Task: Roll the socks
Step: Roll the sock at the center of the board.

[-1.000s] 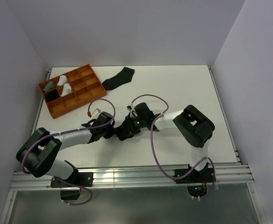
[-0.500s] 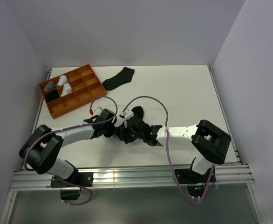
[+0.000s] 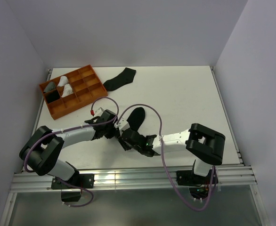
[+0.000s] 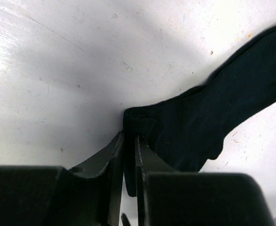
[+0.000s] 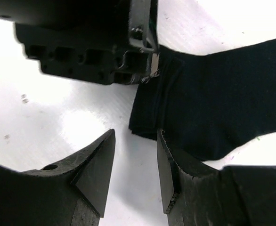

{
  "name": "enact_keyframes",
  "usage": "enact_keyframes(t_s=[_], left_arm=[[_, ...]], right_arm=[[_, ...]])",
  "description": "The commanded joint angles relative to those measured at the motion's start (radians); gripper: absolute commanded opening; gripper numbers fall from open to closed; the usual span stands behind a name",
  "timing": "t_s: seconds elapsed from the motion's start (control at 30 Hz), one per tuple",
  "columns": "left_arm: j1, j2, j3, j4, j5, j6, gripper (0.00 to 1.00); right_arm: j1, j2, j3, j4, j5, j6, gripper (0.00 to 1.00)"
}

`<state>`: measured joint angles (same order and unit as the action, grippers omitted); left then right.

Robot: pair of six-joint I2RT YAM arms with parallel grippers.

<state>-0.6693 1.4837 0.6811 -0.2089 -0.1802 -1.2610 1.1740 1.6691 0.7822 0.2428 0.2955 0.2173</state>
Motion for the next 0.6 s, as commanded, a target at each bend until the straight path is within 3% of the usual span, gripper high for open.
enact_keyframes(t_s=[0.0,0.47,0.57], left_arm=[[-0.006,0.013,-0.008,-0.090,0.018,0.008,0.18],[-0.004,-0.006,-0.020,-0.101,0.019,-0.012,0.18],[-0.006,-0.017,-0.025,-0.103,0.013,-0.021,0.18]], right_arm=[[0.006,0.029,0.037,0.079,0.085,-0.018,0.47],[0.007,0.156,0.080,0.115,0.100,-0.033,0.42],[0.007,0.175,0.074,0.113,0.116,-0.024,0.33]])
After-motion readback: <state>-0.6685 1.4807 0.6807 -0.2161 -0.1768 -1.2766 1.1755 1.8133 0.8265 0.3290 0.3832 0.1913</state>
